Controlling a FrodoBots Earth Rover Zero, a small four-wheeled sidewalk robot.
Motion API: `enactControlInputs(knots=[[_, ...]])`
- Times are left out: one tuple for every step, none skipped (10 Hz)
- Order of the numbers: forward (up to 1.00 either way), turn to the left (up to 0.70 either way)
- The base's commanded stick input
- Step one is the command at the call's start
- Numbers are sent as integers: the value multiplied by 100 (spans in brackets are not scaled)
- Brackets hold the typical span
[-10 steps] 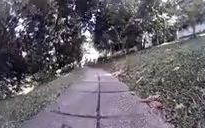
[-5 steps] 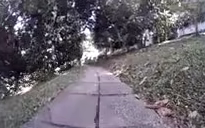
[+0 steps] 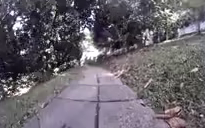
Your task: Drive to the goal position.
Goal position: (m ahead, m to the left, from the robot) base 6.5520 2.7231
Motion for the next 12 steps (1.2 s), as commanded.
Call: enactControlInputs(knots=[[50, 0], [50, 0], [52, 0], [67, 0], [70, 0], [70, 4], [70, 17], [70, 27], [70, 27], [70, 26], [70, 13], [70, 0]])
